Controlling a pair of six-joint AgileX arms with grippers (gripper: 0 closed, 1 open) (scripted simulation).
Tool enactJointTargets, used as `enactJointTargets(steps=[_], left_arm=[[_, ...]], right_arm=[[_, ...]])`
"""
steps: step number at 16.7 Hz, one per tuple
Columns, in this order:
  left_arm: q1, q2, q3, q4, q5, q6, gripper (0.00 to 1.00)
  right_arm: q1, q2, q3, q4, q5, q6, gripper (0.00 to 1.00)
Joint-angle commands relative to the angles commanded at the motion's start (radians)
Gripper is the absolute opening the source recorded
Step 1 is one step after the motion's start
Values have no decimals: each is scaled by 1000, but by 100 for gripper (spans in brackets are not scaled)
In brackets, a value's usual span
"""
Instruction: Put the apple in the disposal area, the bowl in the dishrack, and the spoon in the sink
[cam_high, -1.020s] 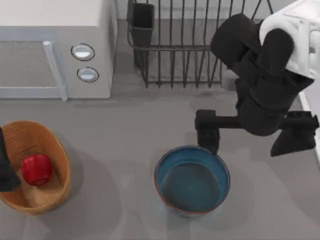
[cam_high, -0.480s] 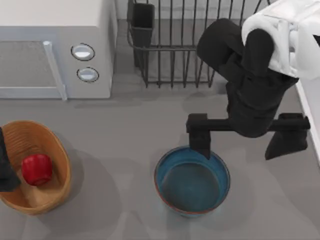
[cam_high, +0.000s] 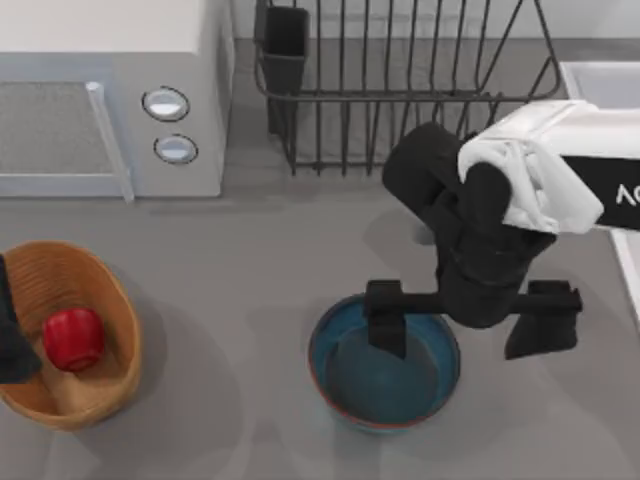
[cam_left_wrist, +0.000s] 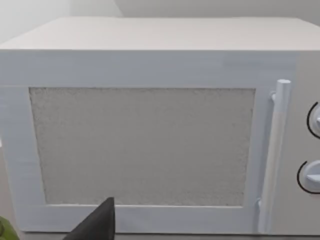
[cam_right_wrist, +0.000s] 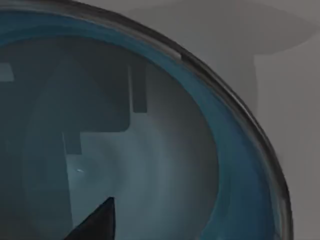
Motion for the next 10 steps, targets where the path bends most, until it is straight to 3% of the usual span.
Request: enactJointTargets(steps=[7,10], left_arm=[[0,0,0,0,0,0,100],[0,0,0,0,0,0,100]], right_arm=[[2,26,-52,67,0,3,100],[2,26,-52,67,0,3,77]])
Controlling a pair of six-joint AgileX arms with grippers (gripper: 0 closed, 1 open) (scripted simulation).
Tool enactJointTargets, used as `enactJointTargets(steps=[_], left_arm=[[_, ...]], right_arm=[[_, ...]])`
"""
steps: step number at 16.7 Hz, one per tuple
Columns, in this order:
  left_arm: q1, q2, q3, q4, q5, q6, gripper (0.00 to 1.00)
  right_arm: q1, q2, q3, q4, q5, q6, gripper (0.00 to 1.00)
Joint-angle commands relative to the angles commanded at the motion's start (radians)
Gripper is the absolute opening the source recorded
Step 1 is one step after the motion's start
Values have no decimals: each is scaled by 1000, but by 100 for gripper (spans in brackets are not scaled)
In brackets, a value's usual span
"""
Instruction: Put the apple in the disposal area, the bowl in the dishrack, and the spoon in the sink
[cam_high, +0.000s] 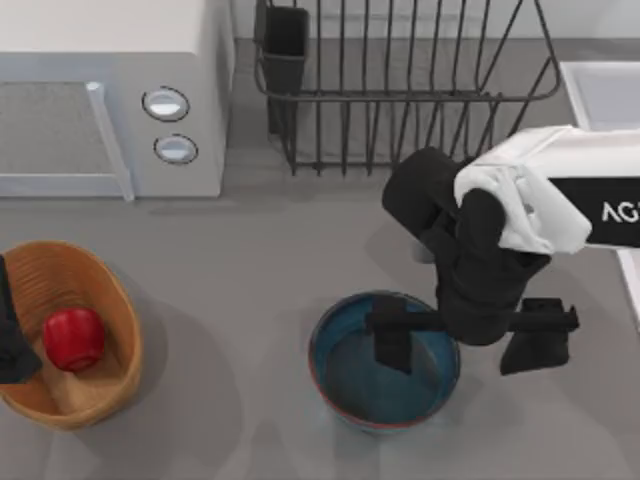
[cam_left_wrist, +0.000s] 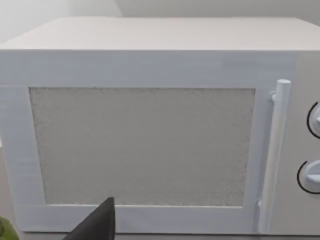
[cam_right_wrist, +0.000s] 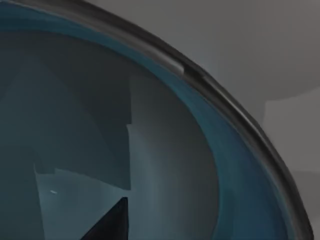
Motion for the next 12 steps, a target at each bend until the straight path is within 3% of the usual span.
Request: enactJointTargets(steps=[10,12], left_arm=[[0,0,0,0,0,0,100],[0,0,0,0,0,0,100]], right_arm=[[0,0,0,0,0,0,2],[0,0,0,0,0,0,0]])
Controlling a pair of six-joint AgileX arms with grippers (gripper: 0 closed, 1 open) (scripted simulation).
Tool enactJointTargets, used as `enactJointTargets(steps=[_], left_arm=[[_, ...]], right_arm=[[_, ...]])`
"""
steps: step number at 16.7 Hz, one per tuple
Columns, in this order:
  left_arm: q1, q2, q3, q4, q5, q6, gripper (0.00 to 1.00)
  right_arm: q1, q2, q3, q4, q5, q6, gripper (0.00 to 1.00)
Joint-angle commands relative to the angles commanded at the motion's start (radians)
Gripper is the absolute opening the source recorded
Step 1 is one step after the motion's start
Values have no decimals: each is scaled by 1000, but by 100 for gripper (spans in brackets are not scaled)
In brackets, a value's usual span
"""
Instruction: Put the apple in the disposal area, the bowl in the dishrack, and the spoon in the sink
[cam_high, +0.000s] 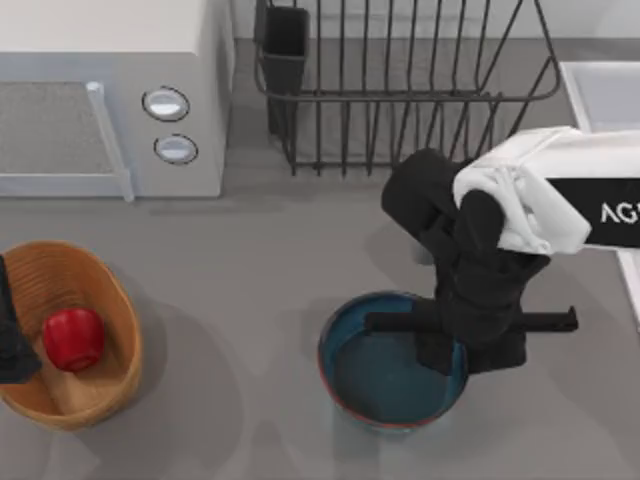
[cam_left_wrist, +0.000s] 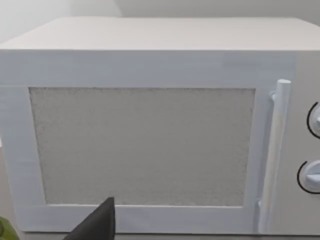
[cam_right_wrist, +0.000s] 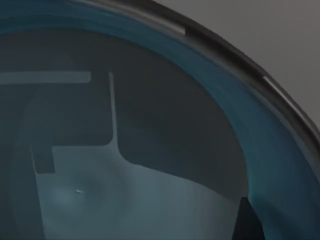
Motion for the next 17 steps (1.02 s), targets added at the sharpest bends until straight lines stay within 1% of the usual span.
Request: enactJointTargets(steps=[9,11,15,17], left_arm=[[0,0,0,0,0,0,100],[0,0,0,0,0,0,100],[0,0,0,0,0,0,100],[0,0,0,0,0,0,100]], right_arm=[[0,-8,17,-17,0,1,0],[1,-26,66,-73,0,1,0],[0,-65,184,-280,0,0,0],[-1,-91,240,-350,0,-2,0]])
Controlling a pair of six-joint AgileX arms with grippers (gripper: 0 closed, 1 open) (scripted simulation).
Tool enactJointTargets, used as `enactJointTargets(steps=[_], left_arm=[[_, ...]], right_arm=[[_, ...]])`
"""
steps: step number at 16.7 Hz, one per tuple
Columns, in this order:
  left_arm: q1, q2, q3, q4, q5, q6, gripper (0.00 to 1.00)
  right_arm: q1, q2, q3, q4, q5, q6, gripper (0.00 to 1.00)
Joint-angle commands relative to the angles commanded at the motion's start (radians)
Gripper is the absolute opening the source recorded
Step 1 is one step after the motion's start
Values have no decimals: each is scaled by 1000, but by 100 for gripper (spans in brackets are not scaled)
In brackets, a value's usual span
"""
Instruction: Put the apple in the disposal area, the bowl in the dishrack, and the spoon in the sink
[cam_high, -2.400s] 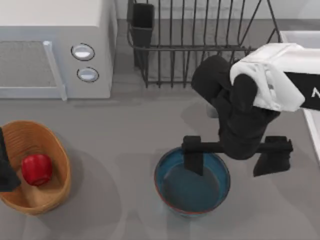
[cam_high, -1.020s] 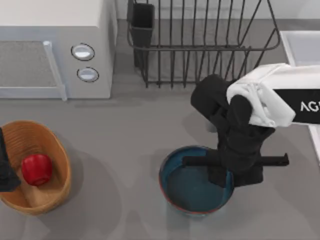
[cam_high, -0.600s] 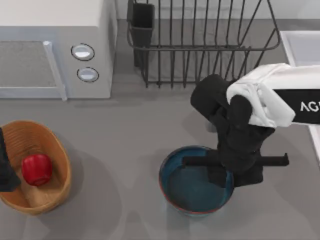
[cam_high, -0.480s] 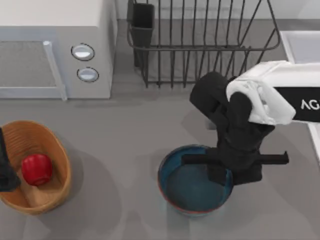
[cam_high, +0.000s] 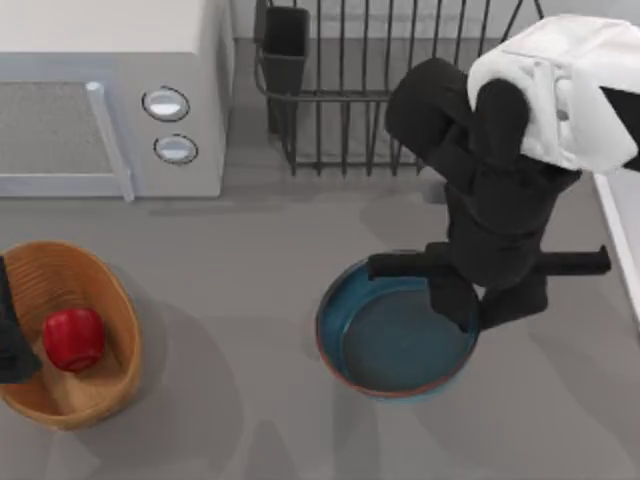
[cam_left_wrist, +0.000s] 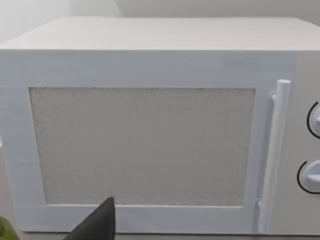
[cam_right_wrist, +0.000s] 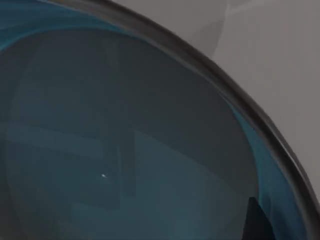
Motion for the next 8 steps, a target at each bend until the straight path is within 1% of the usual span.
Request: enactJointTargets(steps=[2,6,8], left_arm=[[0,0,0,0,0,0,100],[0,0,0,0,0,0,100],[0,0,0,0,0,0,100]], right_arm=[[-2,-21,27,-28,0,-3,0],[0,-18,25,-25,1,-3,0],[13,-27,27,5,33,-23,0]])
